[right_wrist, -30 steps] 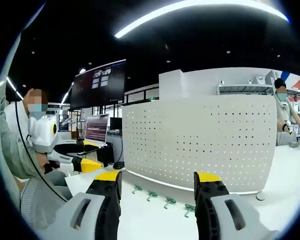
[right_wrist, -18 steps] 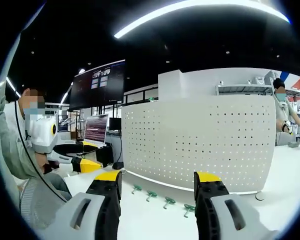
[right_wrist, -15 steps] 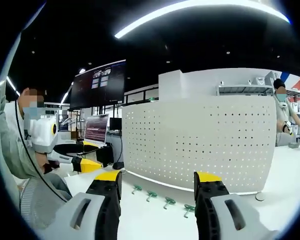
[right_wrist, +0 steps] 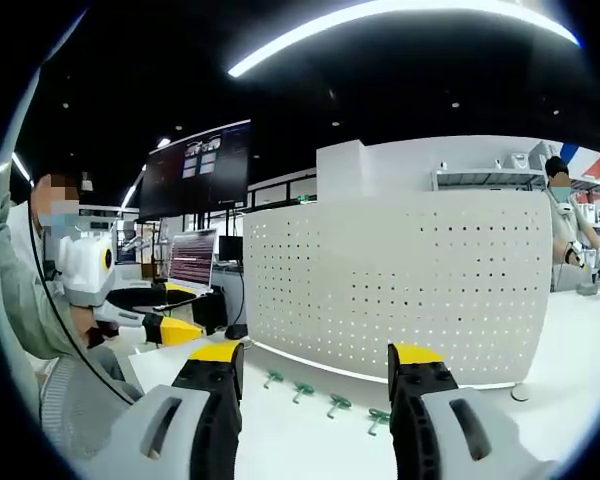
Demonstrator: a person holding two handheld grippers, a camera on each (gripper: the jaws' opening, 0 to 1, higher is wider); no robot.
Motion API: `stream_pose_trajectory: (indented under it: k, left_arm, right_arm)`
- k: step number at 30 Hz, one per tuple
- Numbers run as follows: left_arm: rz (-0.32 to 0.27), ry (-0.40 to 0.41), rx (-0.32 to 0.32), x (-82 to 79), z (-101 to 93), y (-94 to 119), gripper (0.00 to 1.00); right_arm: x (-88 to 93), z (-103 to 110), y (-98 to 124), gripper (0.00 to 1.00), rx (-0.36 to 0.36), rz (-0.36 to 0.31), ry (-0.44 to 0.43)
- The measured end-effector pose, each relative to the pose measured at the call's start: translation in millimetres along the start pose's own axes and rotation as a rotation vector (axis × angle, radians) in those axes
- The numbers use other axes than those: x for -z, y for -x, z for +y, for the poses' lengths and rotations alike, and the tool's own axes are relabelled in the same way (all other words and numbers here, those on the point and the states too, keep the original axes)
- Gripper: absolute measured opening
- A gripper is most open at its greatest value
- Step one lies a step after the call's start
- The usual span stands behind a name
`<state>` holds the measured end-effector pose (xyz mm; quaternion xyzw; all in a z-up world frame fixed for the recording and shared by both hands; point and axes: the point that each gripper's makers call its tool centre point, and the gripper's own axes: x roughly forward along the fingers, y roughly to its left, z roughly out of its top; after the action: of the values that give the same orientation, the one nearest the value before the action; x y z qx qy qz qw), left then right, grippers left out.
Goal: Insert the hook assembly into the mounting plate slot until the hook locks in place.
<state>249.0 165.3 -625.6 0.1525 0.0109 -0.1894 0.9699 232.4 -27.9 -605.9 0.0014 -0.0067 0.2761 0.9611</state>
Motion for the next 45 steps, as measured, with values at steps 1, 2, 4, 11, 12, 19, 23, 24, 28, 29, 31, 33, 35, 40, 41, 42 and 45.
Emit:
stream_pose_trajectory:
  k: [1, 2, 4, 11, 12, 19, 23, 24, 28, 29, 31, 33, 35, 40, 41, 42, 45]
  left_arm:
    - [-0.001, 0.002, 0.000, -0.3, -0.2, 0.1, 0.53]
    - [-0.001, 0.002, 0.000, -0.5, -0.3, 0.2, 0.53]
    - [-0.001, 0.002, 0.000, -1.0, -0.5, 0.3, 0.53]
    - [0.004, -0.002, 0.007, -1.1, -2.7, 0.0, 0.53]
    - [0.005, -0.002, 0.008, -0.9, -2.8, 0.0, 0.53]
    - [0.026, -0.011, 0.023, 2.9, -7.0, -1.0, 0.52]
    - [0.038, -0.024, 0.047, 4.5, -13.5, -1.6, 0.52]
    - [0.040, -0.028, 0.050, 4.6, -14.7, -1.8, 0.52]
    - [0.048, -0.032, 0.061, 5.8, -16.6, -2.2, 0.52]
    - [0.049, -0.031, 0.063, 6.0, -16.7, -2.2, 0.52]
    - [0.052, -0.032, 0.066, 6.3, -17.2, -2.6, 0.52]
    - [0.053, -0.029, 0.068, 6.4, -17.4, -3.1, 0.52]
    - [0.054, -0.026, 0.069, 6.3, -17.4, -3.4, 0.52]
    - [0.060, 0.014, 0.072, 8.8, -13.3, -6.7, 0.52]
    - [0.061, 0.030, 0.074, 9.2, -12.1, -7.6, 0.51]
    - [0.064, 0.035, 0.071, 9.9, -10.5, -8.3, 0.51]
    - [0.074, 0.057, 0.063, 12.0, -2.6, -11.5, 0.49]
  right_arm:
    - [0.0, 0.0, 0.1, 0.56, 0.001, 0.000, 0.002]
    - [-0.1, 0.0, 0.1, 0.56, 0.000, 0.000, 0.002]
    - [0.2, -0.3, 0.3, 0.56, 0.002, 0.001, 0.002]
    - [-0.6, -1.7, 0.7, 0.56, 0.007, -0.003, 0.001]
    - [-0.7, -1.8, 0.8, 0.56, 0.007, -0.004, -0.002]
    - [-2.5, -3.1, 1.7, 0.56, 0.013, -0.014, -0.007]
    - [-3.5, -3.2, 2.7, 0.56, 0.015, -0.021, -0.011]
    - [-3.9, -3.4, 2.9, 0.56, 0.017, -0.022, -0.011]
    - [-4.3, -4.7, 3.0, 0.56, 0.020, -0.025, -0.015]
    - [-4.3, -4.9, 3.0, 0.56, 0.020, -0.025, -0.019]
    - [-3.9, -5.0, 2.5, 0.56, 0.020, -0.024, -0.022]
    - [-3.1, -5.6, 2.2, 0.56, 0.021, -0.020, -0.025]
    - [-3.7, -6.1, 2.4, 0.56, 0.023, -0.024, -0.026]
    - [-3.3, -6.9, 2.3, 0.56, 0.025, -0.020, -0.024]
    - [-2.7, -7.3, 2.4, 0.56, 0.027, -0.017, -0.024]
    - [-2.3, -7.4, 2.3, 0.56, 0.027, -0.015, -0.026]
    - [-1.6, -8.6, 2.5, 0.56, 0.031, -0.012, -0.029]
